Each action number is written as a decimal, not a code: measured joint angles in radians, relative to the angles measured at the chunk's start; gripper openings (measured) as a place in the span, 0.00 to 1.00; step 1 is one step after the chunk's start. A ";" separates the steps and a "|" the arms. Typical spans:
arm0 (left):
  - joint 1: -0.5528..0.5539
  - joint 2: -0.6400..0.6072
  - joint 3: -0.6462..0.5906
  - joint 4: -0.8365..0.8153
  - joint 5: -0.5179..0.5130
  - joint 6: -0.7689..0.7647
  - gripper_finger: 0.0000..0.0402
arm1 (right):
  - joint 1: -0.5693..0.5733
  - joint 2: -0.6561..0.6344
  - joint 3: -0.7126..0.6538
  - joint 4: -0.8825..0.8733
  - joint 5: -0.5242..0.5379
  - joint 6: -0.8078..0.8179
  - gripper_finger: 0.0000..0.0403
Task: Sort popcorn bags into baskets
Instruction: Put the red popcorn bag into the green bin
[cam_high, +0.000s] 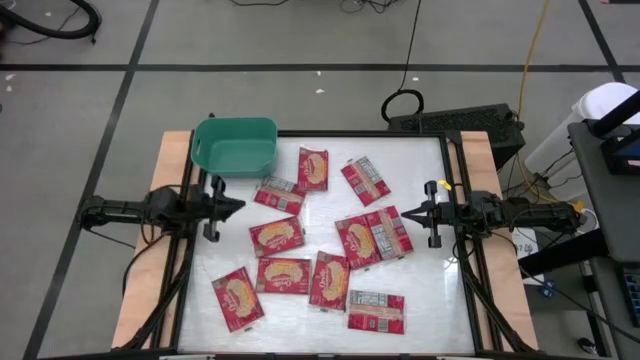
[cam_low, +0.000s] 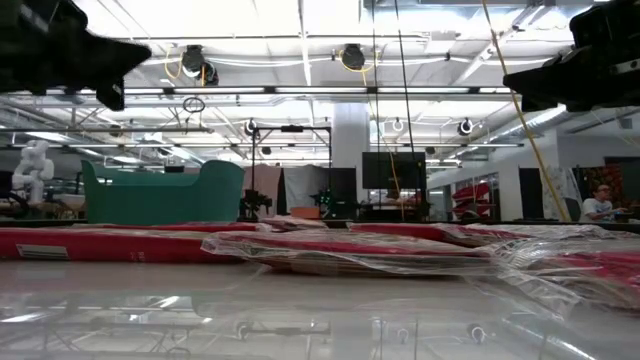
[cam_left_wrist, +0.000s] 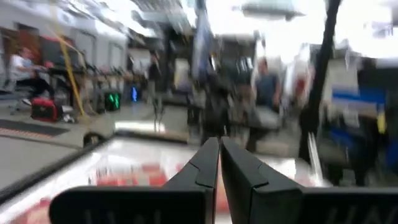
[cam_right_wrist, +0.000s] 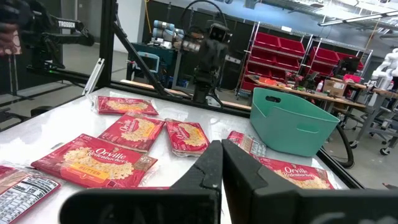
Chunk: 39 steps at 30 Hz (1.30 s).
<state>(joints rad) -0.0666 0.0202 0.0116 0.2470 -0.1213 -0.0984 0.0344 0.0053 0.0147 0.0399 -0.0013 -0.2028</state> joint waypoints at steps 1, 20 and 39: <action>0.000 0.005 0.008 0.022 -0.013 -0.019 0.06 | 0.000 0.000 0.000 0.000 0.000 0.000 0.00; 0.000 0.454 0.741 -0.261 -0.064 0.087 0.06 | 0.000 0.000 0.000 0.000 0.000 0.000 0.00; 0.001 0.909 1.478 -0.790 -0.150 0.049 0.06 | 0.000 0.001 0.000 0.120 0.001 0.010 0.00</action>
<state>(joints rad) -0.0658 0.9295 1.4896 -0.5435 -0.2714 -0.0498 0.0342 0.0063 0.0143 0.1596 0.0001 -0.1927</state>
